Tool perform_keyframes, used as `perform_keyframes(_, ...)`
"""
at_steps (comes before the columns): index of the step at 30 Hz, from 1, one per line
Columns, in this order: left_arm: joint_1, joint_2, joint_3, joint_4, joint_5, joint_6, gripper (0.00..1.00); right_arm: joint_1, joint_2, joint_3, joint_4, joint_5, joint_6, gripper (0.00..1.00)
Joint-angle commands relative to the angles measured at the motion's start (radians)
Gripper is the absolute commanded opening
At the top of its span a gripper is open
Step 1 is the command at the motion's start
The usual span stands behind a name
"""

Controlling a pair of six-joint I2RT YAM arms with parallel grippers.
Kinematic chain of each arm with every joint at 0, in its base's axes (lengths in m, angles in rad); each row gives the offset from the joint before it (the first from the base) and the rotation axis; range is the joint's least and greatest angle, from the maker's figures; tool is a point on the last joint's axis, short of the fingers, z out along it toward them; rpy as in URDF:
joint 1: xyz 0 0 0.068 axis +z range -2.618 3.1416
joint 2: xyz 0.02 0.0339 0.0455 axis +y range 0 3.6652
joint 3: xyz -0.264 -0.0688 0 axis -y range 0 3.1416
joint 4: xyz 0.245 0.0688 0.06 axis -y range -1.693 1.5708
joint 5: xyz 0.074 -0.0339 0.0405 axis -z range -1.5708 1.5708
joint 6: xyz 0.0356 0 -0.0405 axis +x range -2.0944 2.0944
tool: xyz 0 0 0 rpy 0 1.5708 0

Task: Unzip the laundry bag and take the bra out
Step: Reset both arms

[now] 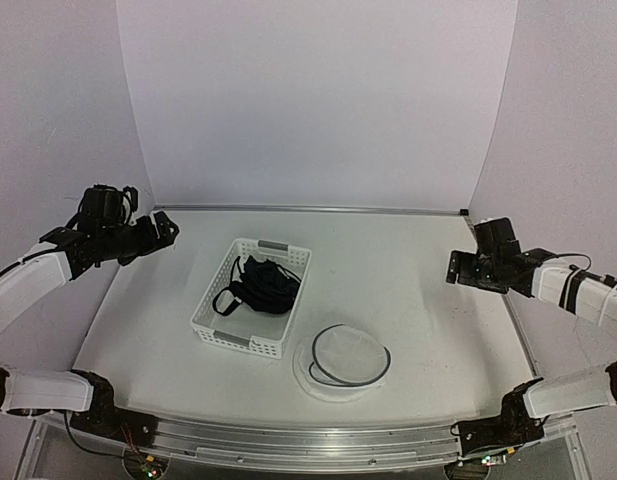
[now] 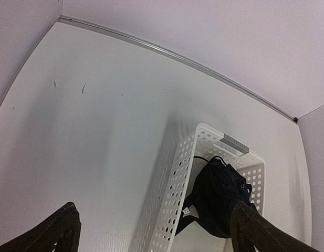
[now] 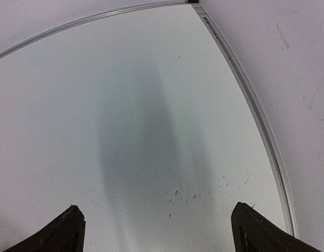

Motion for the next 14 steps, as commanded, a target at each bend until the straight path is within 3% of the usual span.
perform_keyframes(1,-0.001,-0.002,0.048,-0.005,-0.064,0.019,1.00,-0.071,-0.072,-0.047,0.130,-0.170,-0.024,0.98)
perform_keyframes(14,0.000,0.003,0.023,-0.006,-0.120,0.003,0.99,-0.072,-0.246,-0.192,0.261,-0.168,0.019,0.98)
